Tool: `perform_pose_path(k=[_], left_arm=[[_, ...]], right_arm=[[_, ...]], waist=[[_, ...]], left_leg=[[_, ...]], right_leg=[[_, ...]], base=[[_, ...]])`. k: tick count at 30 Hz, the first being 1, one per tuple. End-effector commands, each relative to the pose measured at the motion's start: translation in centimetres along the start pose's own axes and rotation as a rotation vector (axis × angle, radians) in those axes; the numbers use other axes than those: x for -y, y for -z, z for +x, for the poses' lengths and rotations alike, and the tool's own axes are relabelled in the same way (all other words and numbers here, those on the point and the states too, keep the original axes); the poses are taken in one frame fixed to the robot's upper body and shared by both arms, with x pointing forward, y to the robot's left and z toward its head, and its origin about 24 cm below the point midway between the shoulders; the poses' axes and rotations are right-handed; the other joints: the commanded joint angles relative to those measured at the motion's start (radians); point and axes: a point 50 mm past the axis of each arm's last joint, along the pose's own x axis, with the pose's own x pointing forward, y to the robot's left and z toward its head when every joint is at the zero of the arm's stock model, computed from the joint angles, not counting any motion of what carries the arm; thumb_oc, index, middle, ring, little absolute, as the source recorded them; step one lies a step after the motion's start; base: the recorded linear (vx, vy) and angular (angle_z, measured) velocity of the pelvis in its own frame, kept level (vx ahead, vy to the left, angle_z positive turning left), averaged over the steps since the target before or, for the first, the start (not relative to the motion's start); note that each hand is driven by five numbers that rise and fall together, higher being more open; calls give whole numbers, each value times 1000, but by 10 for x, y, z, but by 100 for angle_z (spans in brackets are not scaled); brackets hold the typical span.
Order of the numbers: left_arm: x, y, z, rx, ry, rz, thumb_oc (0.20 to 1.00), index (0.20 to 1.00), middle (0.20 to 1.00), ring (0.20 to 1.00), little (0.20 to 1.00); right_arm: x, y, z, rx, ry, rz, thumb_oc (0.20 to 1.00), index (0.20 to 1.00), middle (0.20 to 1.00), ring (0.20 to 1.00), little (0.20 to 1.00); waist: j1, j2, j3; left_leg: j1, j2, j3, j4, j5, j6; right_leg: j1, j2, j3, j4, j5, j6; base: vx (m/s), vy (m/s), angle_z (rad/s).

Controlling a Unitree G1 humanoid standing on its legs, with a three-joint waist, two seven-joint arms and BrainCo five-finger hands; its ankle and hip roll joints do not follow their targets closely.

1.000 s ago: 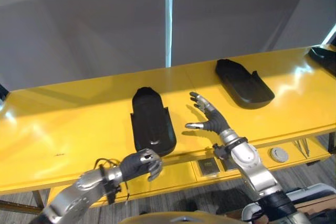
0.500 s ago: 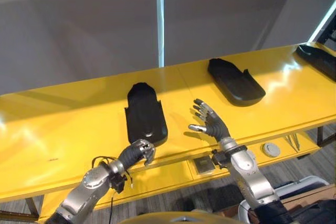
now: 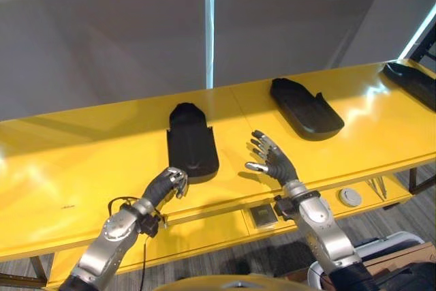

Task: Move parts from the plastic box to the shelf.

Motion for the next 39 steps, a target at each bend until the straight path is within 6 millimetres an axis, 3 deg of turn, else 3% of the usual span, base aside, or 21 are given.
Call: perform_pose_path(k=[1, 5, 10, 13, 15, 18, 19, 20, 21, 26, 29, 34, 39], left_arm=[[-7, -38, 15, 192, -15, 68, 200, 200, 200, 200, 200], [-2, -49, 31, 251, -41, 65, 200, 200, 200, 200, 200], [-3, -55, 36, 289, -60, 39, 200, 200, 200, 200, 200], [0, -71, 26, 377, -27, 13, 200, 200, 200, 200, 200], [0, -94, 6, 507, -21, -8, 200, 200, 200, 200, 200], [-2, -104, -4, 565, -40, 7, 200, 200, 200, 200, 200], [-3, -116, -18, 655, -83, -4, 787, 787, 787, 787, 787], [-5, -122, -24, 700, -108, 13, 925, 925, 925, 925, 925], [-7, -128, -33, 742, -148, 33, 1000, 1000, 1000, 1000, 1000], [-16, -138, -64, 814, -349, 246, 1000, 1000, 1000, 1000, 1000], [-19, -132, -65, 778, -373, 259, 1000, 1000, 1000, 1000, 1000], [-22, -123, -67, 731, -410, 279, 1000, 1000, 1000, 1000, 1000], [-27, -123, -68, 717, -438, 322, 1000, 1000, 1000, 1000, 1000]], right_arm=[[0, -25, 12, 144, 9, 49, 1000, 1000, 1000, 1000, 1000], [-5, -31, 16, 178, 8, 54, 1000, 1000, 1000, 1000, 1000], [-5, -43, 18, 235, 10, 49, 1000, 1000, 1000, 1000, 1000], [-2, -55, 17, 296, 12, 35, 1000, 1000, 1000, 1000, 1000], [3, -69, 12, 365, 10, 14, 1000, 1000, 1000, 1000, 1000], [4, -74, 9, 389, 9, 2, 1000, 1000, 1000, 1000, 1000], [5, -81, 4, 424, -1, -10, 1000, 1000, 1000, 1000, 1000], [5, -83, 3, 436, -4, -16, 1000, 1000, 1000, 1000, 1000], [5, -85, 1, 442, -13, -23, 1000, 1000, 1000, 1000, 1000], [11, -89, -7, 454, -19, -102, 1000, 1000, 1000, 1000, 1000], [16, -86, -9, 423, -5, -146, 1000, 1000, 1000, 1000, 1000], [47, -85, -31, 350, 179, -519, 1000, 1000, 1000, 1000, 1000], [82, -78, -59, 269, 434, -564, 1000, 1000, 1000, 1000, 1000]], waist=[[2, -19, 15], [-8, -18, 14], [-12, -15, 20], [-9, -14, 24], [0, -14, 26], [4, -16, 25], [10, -18, 24], [15, -19, 24], [19, -20, 23], [44, -23, 20], [49, -27, 18], [37, -31, 19], [-4, -38, 29]], left_leg=[[23, 54, -84, -2, -107, -18], [25, 53, -81, -2, -108, -19], [26, 54, -78, -2, -108, -20], [25, 53, -78, -2, -108, -20], [25, 53, -81, -2, -109, -18], [25, 53, -83, -2, -109, -18], [25, 53, -87, -2, -110, -18], [25, 53, -89, -2, -109, -18], [25, 53, -93, -2, -109, -18], [19, 48, -112, -2, -105, -18], [16, 43, -124, -2, -104, -16], [15, 25, -124, -2, -114, 0], [11, -8, -99, -2, -130, 29]], right_leg=[[79, -45, -37, 2, -114, 73], [81, -46, -35, 2, -115, 72], [81, -46, -32, 2, -115, 73], [79, -46, -31, 2, -115, 73], [79, -46, -32, 2, -116, 72], [81, -46, -34, 2, -117, 73], [85, -46, -36, 2, -120, 72], [86, -46, -36, 2, -121, 71], [89, -46, -39, 2, -123, 70], [98, -47, -51, 2, -127, 66], [99, -51, -57, 2, -124, 67], [90, -66, -56, 2, -108, 82], [48, -93, -18, 2, -67, 108]], base=[[0, 0, 0], [0, 0, 0], [0, -2, -1], [-2, -7, -2], [-6, -17, -6], [-7, -9, -4], [0, 0, 0], [-16, -36, 1], [-11, -31, 0], [-18, -8, 12], [-28, 32, 12], [-30, 75, 10], [-69, 118, -9]])
